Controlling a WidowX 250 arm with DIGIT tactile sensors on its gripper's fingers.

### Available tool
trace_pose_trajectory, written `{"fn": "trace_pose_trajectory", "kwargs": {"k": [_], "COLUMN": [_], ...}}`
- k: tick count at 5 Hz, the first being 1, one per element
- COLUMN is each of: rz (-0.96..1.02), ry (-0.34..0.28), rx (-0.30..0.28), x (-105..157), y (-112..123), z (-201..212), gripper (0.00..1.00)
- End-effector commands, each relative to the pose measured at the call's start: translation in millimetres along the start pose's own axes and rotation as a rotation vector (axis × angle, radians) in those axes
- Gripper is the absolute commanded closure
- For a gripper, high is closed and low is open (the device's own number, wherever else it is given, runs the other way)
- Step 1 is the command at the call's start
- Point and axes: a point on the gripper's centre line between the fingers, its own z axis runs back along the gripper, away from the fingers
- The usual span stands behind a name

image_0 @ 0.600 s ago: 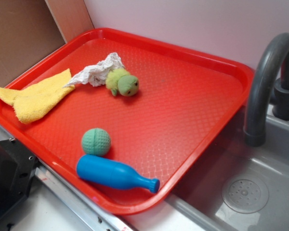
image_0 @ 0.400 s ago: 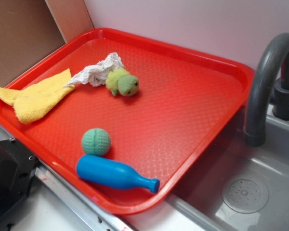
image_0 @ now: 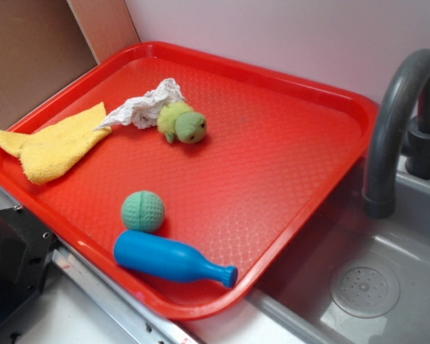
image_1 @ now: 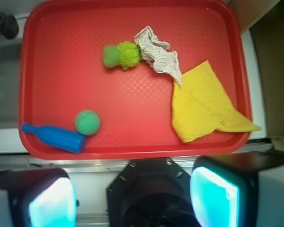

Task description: Grab the green ball.

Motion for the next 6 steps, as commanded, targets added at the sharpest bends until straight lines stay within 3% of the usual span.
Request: {"fn": "trace_pose_trajectory", "kwargs": {"k": [1, 2, 3, 4, 6], "rz": [0.303, 0.376, 0.399, 0.343, 0.338], "ry": [0.010, 0.068, 0.074, 0.106, 0.186], "rx": [-0.081, -0.077, -0.052, -0.065, -0.045], "x": [14, 30, 43, 48, 38], "y": [-19, -34, -47, -60, -71], "z": [-28, -60, -90, -120, -159], "gripper": [0.00, 0.00, 0.00, 0.00, 0.00]}}
